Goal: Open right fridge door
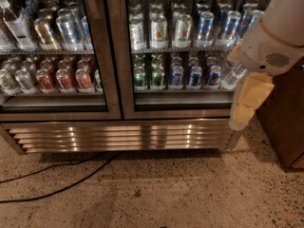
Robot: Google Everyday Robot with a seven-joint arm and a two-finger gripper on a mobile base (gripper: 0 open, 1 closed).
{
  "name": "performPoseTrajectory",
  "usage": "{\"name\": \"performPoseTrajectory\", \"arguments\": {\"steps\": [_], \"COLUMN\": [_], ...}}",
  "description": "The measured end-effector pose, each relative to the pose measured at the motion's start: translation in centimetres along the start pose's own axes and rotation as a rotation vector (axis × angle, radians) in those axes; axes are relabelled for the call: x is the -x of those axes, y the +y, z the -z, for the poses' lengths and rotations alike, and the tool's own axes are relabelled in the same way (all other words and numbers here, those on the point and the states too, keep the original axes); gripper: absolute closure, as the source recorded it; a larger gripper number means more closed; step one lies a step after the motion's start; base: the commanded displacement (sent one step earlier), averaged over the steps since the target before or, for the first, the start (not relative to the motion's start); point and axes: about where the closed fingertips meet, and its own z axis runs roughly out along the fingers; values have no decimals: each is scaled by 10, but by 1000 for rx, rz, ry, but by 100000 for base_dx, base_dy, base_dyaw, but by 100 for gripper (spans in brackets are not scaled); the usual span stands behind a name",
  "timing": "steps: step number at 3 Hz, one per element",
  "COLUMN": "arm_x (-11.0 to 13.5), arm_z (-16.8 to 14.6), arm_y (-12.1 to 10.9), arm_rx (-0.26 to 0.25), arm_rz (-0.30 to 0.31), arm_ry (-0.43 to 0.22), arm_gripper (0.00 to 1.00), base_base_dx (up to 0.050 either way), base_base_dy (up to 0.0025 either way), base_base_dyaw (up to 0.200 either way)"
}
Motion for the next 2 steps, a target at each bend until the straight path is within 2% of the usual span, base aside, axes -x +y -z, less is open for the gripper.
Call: {"name": "performPoseTrajectory", "arguments": {"steps": [1,2], "arm_x": [44,75], "arm_z": [-53,-89], "arm_y": [2,-5], "arm_rx": [166,288], "arm_rz": [83,161], "arm_ry": [-106,-356], "arm_gripper": [0,0], "base_base_dx": [0,0], "base_base_dy": [0,0], "base_base_dyaw": [0,0]}}
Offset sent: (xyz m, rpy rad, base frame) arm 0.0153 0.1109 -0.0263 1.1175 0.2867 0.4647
